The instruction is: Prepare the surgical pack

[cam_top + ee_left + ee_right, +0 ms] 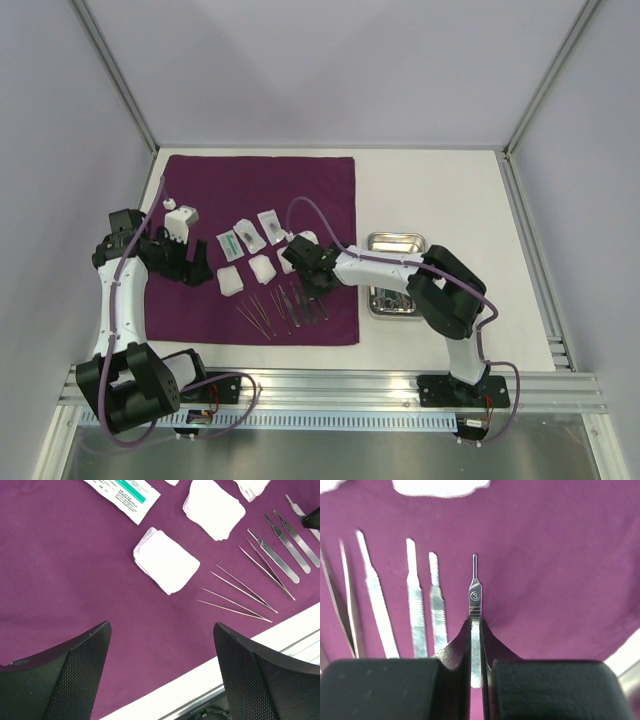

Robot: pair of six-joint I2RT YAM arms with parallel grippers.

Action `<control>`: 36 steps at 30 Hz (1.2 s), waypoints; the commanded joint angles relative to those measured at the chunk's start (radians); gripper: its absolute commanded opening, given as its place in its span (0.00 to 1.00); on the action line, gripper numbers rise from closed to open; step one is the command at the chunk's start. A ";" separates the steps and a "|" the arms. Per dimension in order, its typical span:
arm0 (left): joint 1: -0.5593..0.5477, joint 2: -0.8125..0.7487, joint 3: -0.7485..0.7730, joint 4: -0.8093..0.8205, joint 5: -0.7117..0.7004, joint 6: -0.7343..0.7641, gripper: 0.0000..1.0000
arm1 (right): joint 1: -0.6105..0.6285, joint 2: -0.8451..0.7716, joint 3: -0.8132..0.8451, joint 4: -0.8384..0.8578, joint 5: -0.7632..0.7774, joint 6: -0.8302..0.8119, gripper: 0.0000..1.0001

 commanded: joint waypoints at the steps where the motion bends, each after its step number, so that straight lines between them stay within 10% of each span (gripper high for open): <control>1: 0.007 -0.011 0.011 0.011 -0.002 0.008 0.91 | -0.005 -0.067 -0.054 0.003 0.039 0.005 0.01; 16: 0.007 -0.006 0.015 0.020 -0.016 0.008 0.92 | -0.052 -0.159 -0.106 0.055 -0.027 0.006 0.00; 25: 0.007 -0.005 0.011 0.019 -0.016 0.013 0.92 | -0.031 -0.041 -0.033 -0.035 -0.070 -0.038 0.31; 36: 0.007 0.002 0.007 0.024 -0.016 0.008 0.92 | -0.001 0.085 0.029 -0.105 -0.052 -0.052 0.25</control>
